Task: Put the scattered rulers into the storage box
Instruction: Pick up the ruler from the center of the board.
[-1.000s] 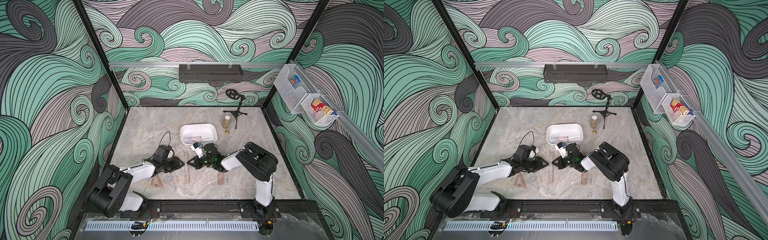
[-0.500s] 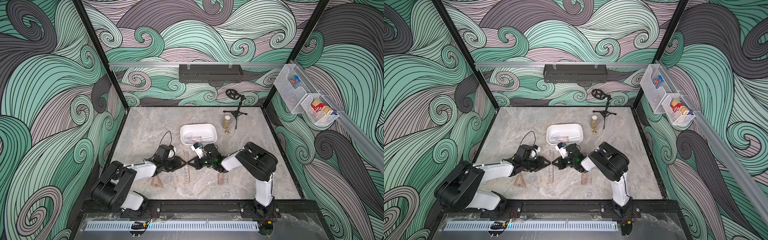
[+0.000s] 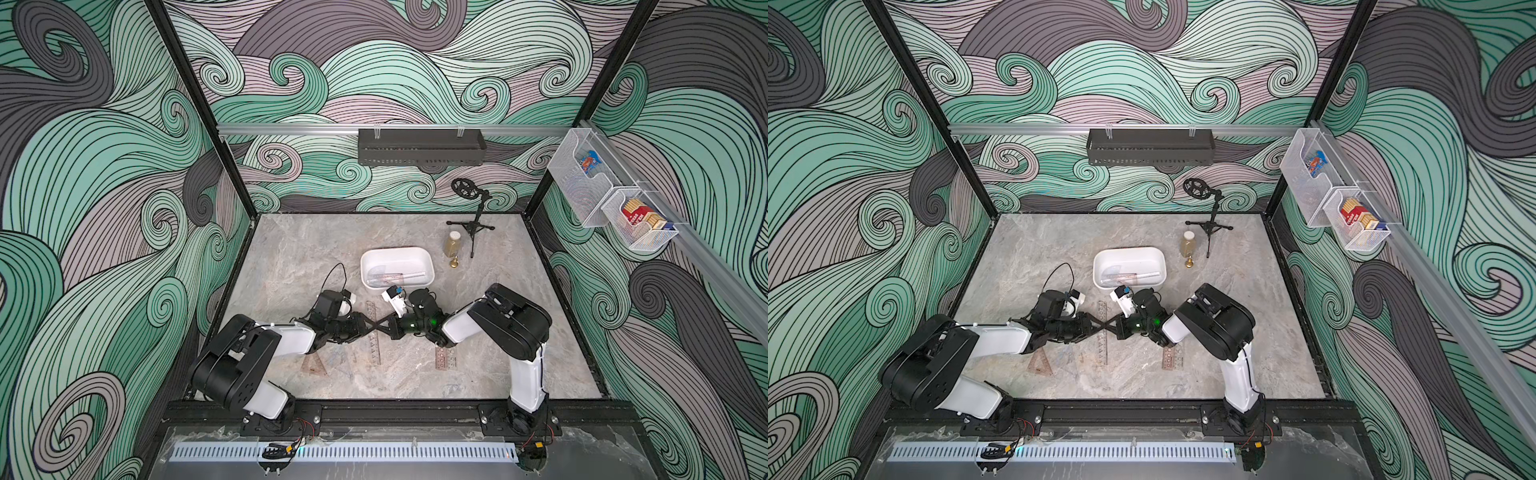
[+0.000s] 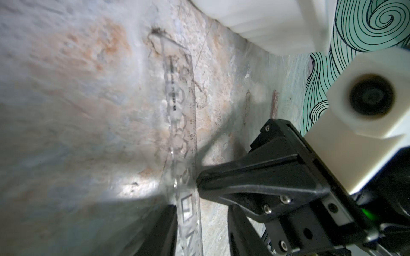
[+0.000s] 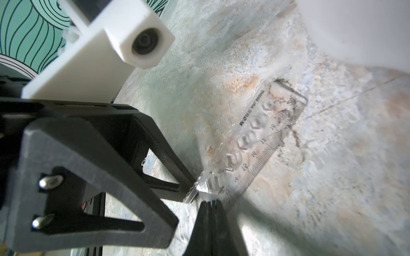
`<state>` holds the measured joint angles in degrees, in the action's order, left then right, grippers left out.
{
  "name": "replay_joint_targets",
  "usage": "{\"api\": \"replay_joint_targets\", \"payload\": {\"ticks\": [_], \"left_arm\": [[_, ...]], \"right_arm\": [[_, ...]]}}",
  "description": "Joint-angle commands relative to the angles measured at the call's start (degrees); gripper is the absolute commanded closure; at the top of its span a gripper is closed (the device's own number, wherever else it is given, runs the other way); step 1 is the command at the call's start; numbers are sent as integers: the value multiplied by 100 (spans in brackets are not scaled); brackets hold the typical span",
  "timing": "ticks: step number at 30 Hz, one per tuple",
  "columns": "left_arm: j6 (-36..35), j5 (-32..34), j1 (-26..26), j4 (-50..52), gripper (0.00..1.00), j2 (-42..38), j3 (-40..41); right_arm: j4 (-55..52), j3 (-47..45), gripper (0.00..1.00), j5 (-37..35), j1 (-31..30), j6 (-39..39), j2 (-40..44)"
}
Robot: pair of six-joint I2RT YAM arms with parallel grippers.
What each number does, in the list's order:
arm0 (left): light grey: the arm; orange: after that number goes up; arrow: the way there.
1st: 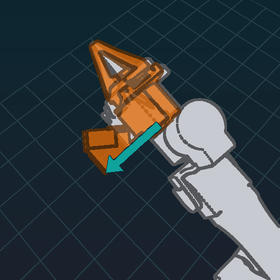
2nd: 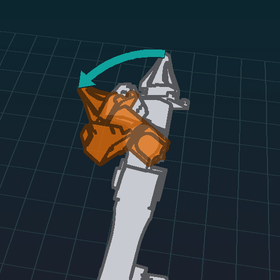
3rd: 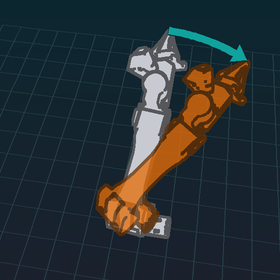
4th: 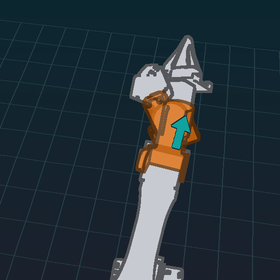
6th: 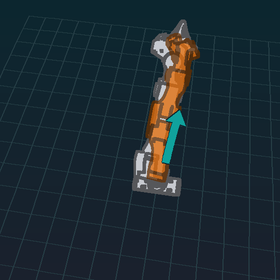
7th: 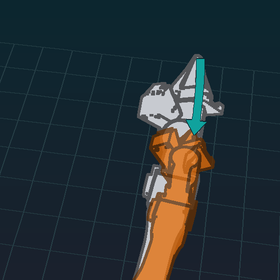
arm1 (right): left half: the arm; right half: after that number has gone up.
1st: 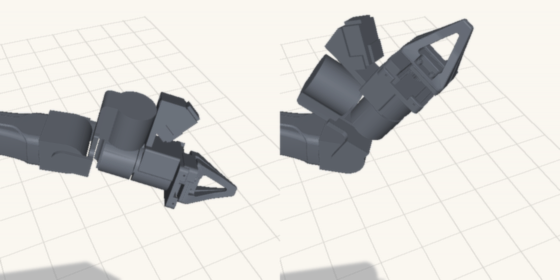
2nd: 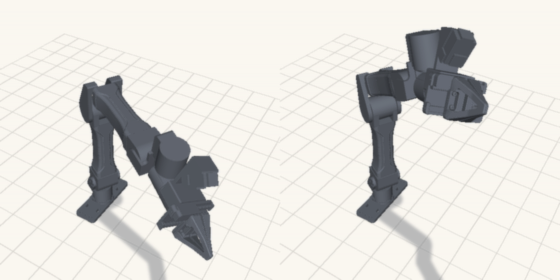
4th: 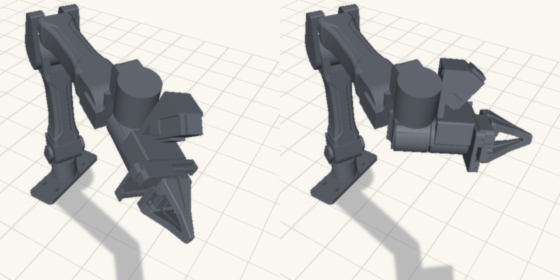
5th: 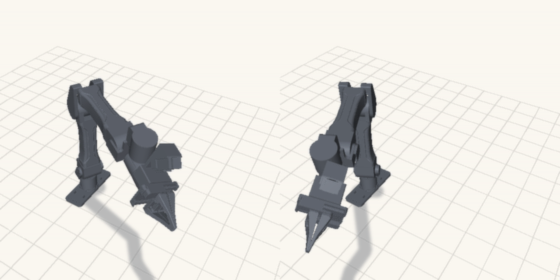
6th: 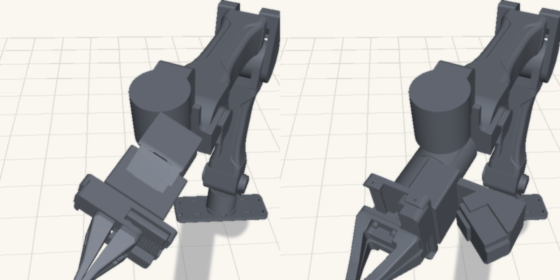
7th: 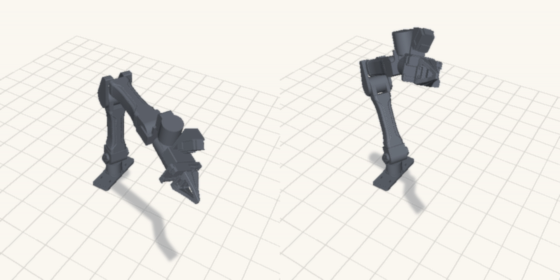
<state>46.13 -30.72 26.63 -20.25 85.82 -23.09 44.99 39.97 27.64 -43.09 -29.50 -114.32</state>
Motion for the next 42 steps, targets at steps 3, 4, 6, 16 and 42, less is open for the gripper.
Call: {"api": "replay_joint_targets", "payload": {"ticks": [3, 4, 6, 16, 42], "left_arm": [[28, 129, 76, 421, 62, 260, 158], [27, 136, 78, 417, 63, 275, 161], [26, 145, 86, 400, 67, 303, 149], [10, 154, 90, 372, 76, 408, 121], [-160, -98, 117, 211, 100, 649, -54]], "right_arm": [[-354, -200, 97, -58, 11, 20, -291], [-338, -208, 97, -48, 12, 6, -301], [-299, -234, 97, -40, 17, -6, -300], [-167, -323, 97, 44, 46, -80, -231], [150, -659, 96, 390, 359, -363, 370]]}}
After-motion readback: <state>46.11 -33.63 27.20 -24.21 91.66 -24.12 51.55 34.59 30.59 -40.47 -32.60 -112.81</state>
